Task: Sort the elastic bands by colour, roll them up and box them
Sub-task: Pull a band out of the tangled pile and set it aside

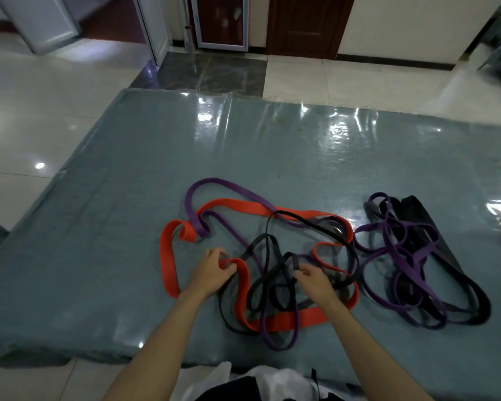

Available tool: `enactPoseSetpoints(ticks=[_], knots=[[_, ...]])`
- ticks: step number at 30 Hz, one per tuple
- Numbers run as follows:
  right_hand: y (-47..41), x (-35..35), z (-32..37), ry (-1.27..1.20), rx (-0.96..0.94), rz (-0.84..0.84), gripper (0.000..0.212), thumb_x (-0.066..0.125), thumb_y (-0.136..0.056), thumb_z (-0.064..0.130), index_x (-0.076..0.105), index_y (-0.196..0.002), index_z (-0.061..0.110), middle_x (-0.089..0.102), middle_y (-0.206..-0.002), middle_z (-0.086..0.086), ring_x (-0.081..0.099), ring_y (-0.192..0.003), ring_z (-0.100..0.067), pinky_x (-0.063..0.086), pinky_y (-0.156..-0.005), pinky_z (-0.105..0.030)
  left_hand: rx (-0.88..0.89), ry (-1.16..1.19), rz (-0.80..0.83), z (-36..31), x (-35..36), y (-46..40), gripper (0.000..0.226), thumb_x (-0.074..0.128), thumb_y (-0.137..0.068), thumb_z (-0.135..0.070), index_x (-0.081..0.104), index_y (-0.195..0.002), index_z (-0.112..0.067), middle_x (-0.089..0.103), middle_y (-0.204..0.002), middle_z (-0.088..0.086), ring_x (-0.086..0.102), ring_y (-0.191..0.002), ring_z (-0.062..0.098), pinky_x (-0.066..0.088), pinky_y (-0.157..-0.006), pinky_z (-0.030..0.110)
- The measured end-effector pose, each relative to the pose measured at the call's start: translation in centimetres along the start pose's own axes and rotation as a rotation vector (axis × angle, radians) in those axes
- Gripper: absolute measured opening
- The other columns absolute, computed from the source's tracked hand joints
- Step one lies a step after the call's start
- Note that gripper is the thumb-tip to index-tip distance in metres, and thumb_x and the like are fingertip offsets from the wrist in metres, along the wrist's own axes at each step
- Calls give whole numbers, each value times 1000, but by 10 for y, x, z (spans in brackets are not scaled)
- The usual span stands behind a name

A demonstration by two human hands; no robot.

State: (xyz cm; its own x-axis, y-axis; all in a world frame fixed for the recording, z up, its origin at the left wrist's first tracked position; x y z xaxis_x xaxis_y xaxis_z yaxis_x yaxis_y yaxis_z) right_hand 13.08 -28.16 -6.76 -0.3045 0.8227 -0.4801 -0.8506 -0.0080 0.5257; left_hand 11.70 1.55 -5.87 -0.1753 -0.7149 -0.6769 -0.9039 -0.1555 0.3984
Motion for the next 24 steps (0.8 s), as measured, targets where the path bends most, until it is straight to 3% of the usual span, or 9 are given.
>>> enactPoseSetpoints(ticks=[2, 5, 9, 13, 16, 19, 20, 22, 24], knots=[[5, 10, -3, 63, 1, 50, 21, 67, -100, 15, 74, -114, 2, 75, -108, -15, 70, -99, -25, 53, -92, -37, 32, -28, 89, -9, 17, -1, 49, 78, -87, -49, 59, -125, -24, 56, -124, -7, 59, -113, 16, 51, -98, 38], [13, 30, -6, 88, 23, 150, 32, 72, -100, 26, 66, -123, 6, 67, -122, -11, 64, -113, -24, 50, -99, -33, 83, -26, 132, -18, 26, -6, 34, 80, -88, -46, 66, -111, -25, 69, -116, -2, 65, -109, 18, 54, -96, 39], [14, 45, -10, 10, 71, 154, 56, 78, -92, 47, 52, -125, 10, 60, -120, -4, 60, -115, -22, 50, -96, -34, 63, 178, 74, -19, 8, -11, 51, 66, -95, -59, 66, -72, -14, 66, -69, -1, 62, -69, 16, 51, -75, 37], [9, 52, -10, 126, 109, 52, 62, 64, -90, 71, 50, -116, 16, 63, -107, 0, 63, -104, -22, 51, -89, -36, 37, -11, 223, -2, -5, -9, 49, 68, -101, -34, 54, -59, -15, 51, -57, 1, 48, -63, 19, 39, -64, 33], [5, 56, -12, 219, 129, 12, 54, 58, -96, 67, 51, -114, 17, 67, -109, -4, 66, -106, -27, 53, -91, -43, -120, -355, 581, 32, 5, 13, 40, 78, -91, -36, 60, -61, -18, 55, -62, -2, 48, -61, 16, 40, -60, 26], [1, 57, -15, 299, 111, -5, 26, 62, -101, 39, 51, -112, 18, 65, -110, -6, 66, -109, -30, 54, -93, -44, -286, -526, 774, 58, 14, 36, 28, 80, -90, -35, 77, -101, -9, 70, -86, 1, 61, -78, 17, 51, -70, 26], [0, 55, -16, 310, 103, -14, 19, 61, -101, 32, 51, -110, 19, 65, -110, -6, 65, -108, -30, 54, -92, -43, -292, -557, 771, 60, 17, 38, 40, 82, -89, -36, 74, -113, -5, 74, -101, 5, 63, -86, 19, 52, -72, 27], [0, 51, -19, 287, 83, -32, 12, 60, -101, 23, 51, -108, 21, 66, -110, -7, 65, -108, -30, 53, -91, -41, -238, -496, 628, 51, 25, 30, 41, 84, -85, -39, 70, -109, -9, 74, -120, 13, 62, -90, 19, 51, -67, 27], [0, 46, -20, 255, 32, -55, 11, 61, -101, 17, 52, -105, 21, 67, -106, -8, 65, -105, -30, 52, -88, -40, -195, -256, 470, 39, 37, 24, 42, 84, -85, -41, 57, -105, -17, 70, -119, 12, 62, -92, 19, 53, -71, 31]])
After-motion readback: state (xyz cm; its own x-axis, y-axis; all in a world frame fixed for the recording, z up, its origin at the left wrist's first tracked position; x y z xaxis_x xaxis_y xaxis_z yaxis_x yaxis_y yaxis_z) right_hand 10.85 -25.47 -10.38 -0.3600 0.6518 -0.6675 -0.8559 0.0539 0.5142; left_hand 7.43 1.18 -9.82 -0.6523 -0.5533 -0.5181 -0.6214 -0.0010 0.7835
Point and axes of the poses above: each hand's wrist, its own y-axis away from the middle knuckle, its own x-axis out of the palm, z = x × y, the point moved 10 cm from there along -y, towards the middle knuckle
